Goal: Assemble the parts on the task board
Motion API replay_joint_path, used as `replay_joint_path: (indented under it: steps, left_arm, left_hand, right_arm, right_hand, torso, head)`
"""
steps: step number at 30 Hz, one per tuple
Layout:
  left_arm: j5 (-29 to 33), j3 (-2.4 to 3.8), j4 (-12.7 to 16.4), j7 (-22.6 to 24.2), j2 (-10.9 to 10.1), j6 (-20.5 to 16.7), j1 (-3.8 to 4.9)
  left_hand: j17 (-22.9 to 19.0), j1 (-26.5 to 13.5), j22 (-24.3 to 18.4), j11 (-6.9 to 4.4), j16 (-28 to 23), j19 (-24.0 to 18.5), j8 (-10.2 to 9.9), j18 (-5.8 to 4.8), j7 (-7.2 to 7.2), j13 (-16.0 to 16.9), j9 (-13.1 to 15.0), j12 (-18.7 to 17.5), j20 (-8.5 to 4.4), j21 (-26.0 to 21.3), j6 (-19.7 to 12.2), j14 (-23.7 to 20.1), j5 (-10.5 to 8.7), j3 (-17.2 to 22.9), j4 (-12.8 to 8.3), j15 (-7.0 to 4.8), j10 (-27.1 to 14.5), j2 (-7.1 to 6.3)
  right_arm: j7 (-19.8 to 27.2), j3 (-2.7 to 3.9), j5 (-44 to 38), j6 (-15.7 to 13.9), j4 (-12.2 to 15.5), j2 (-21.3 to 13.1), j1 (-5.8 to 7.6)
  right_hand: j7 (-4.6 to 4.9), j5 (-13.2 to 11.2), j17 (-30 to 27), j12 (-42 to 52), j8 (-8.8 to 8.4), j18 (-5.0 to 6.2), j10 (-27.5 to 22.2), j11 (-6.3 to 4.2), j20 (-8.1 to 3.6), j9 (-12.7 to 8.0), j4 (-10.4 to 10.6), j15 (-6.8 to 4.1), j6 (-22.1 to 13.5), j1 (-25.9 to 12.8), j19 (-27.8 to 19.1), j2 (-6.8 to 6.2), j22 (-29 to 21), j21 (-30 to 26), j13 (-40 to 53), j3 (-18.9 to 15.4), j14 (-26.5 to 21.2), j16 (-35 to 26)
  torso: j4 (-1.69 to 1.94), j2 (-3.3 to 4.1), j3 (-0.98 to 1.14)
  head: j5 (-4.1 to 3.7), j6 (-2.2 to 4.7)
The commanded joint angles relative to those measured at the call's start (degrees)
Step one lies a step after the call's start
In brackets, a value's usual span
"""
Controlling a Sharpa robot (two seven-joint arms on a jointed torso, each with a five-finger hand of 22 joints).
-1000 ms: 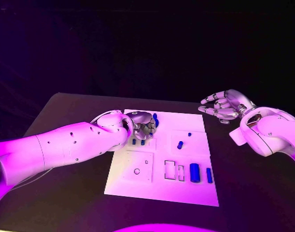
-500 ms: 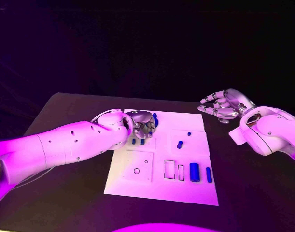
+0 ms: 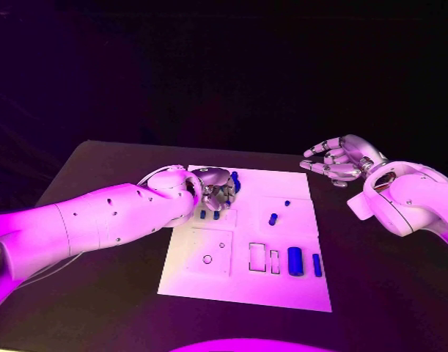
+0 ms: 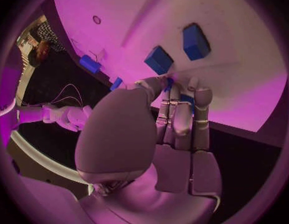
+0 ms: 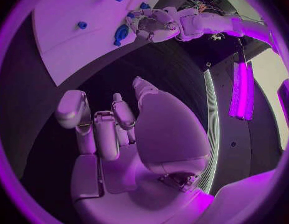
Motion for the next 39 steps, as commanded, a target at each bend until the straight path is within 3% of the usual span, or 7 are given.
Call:
replay_joint_path:
  steps: [1,11,16,20,29,34,39]
  left_arm:
    - [1.4,-0.11,0.2,1.1,0.0,-0.2,-0.16]
    - [2.4,0.12,0.3,2.7,-0.5,-2.6,-0.16]
    - [2.7,0.7,1.0,2.8,-1.0,-3.0,-0.14]
    - [3.2,1.66,2.4,2.7,-1.9,-3.2,-0.09]
    - [4.0,3.54,6.4,1.9,-5.9,-3.4,0.35]
    - [4.1,3.89,7.4,1.4,-7.8,-2.7,0.41]
    - [4.2,3.97,7.6,1.1,-8.7,-2.3,0.39]
  left_hand:
    - [0.7,-0.5,0.9,-0.42,0.3,0.9,0.4,-1.13,-0.09,0.1,0.5,-0.1,-0.07,0.5,0.8,0.6,-0.14,0.1,-0.4,-0.09,1.1,0.26]
    - [2.7,-1.2,3.4,-0.64,1.0,3.0,0.1,-1.62,0.01,0.0,1.2,-0.8,-0.38,1.9,1.6,1.9,-0.14,0.4,-0.9,-0.36,2.3,0.39]
    - [2.7,-1.3,3.4,-0.57,1.1,3.2,-0.1,-1.64,0.09,0.0,1.3,-1.0,-0.42,1.9,1.6,2.1,-0.13,0.5,-1.1,-0.35,2.4,0.32]
    - [2.7,-1.4,3.4,-0.51,1.1,3.2,-0.3,-1.65,0.14,0.0,1.4,-1.2,-0.42,1.9,1.5,2.1,-0.14,0.5,-1.2,-0.31,2.3,0.2]
    - [2.7,-1.5,3.5,-0.49,1.1,3.3,-0.4,-1.68,0.16,0.0,1.4,-1.3,-0.41,2.0,1.4,2.2,-0.15,0.5,-1.3,-0.29,2.4,0.08]
    - [2.6,-1.5,3.5,-0.46,1.0,3.3,-0.4,-1.68,0.17,0.0,1.4,-1.3,-0.41,2.0,1.4,2.1,-0.16,0.5,-1.3,-0.28,2.4,0.02]
    - [2.5,-1.6,3.2,-0.41,1.0,3.1,-0.5,-1.62,0.2,0.0,1.5,-1.4,-0.4,1.9,1.4,2.1,-0.15,0.5,-1.3,-0.24,2.4,-0.03]
  right_arm:
    - [0.7,0.01,-0.2,0.4,0.1,0.0,-0.03]
    - [0.6,0.01,-0.2,0.4,-0.1,0.0,-0.03]
    - [0.6,0.01,-0.2,0.5,-0.1,0.1,-0.03]
    - [0.6,0.01,-0.2,0.5,-0.1,0.1,-0.03]
    - [0.5,0.01,-0.2,0.5,-0.1,0.0,-0.03]
    - [0.5,0.01,-0.2,0.5,-0.1,0.0,-0.03]
    - [0.5,0.01,-0.2,0.5,-0.1,0.1,-0.03]
  right_hand:
    - [-0.18,0.1,5.2,0.2,0.37,0.38,0.2,-0.12,-0.01,0.1,-0.1,-0.08,-0.1,0.0,0.4,0.55,0.1,0.3,0.0,0.1,3.5,-0.2]
    - [-0.19,0.1,5.2,0.2,0.41,0.39,0.2,-0.13,-0.01,0.1,-0.1,-0.08,0.0,0.0,0.3,0.58,0.0,0.2,0.1,0.1,3.5,-0.2]
    - [-0.19,0.1,5.2,0.2,0.41,0.39,0.2,-0.13,-0.01,0.1,-0.1,-0.08,0.0,0.0,0.3,0.58,0.0,0.2,0.1,0.1,3.5,-0.2]
    - [-0.19,0.1,5.2,0.2,0.41,0.39,0.2,-0.13,-0.01,0.1,-0.1,-0.08,0.0,0.0,0.3,0.58,0.0,0.2,0.1,0.1,3.5,-0.2]
    - [-0.19,0.1,5.2,0.2,0.41,0.39,0.2,-0.13,-0.01,0.1,-0.1,-0.08,0.0,0.0,0.3,0.58,0.0,0.2,0.1,0.1,3.5,-0.2]
    - [-0.19,0.1,5.2,0.2,0.41,0.39,0.2,-0.13,-0.01,0.1,-0.1,-0.08,0.0,0.0,0.3,0.58,0.0,0.2,0.1,0.1,3.5,-0.2]
    - [-0.19,0.1,5.2,0.2,0.41,0.39,0.2,-0.13,-0.01,0.1,-0.1,-0.08,0.0,0.0,0.3,0.58,0.0,0.2,0.1,0.1,3.5,-0.2]
  torso:
    - [-0.01,-0.03,0.0]
    - [-0.03,-0.01,0.05]
    - [-0.05,-0.02,0.06]
    - [0.01,-0.06,0.08]
    - [0.02,0.0,0.06]
    - [0.14,-0.04,0.02]
    - [0.0,0.05,-0.04]
  head:
    - [0.05,0.1]
    - [0.05,0.38]
    - [0.09,0.47]
    - [0.15,0.48]
    - [0.23,0.48]
    - [0.21,0.39]
    - [0.62,0.4]
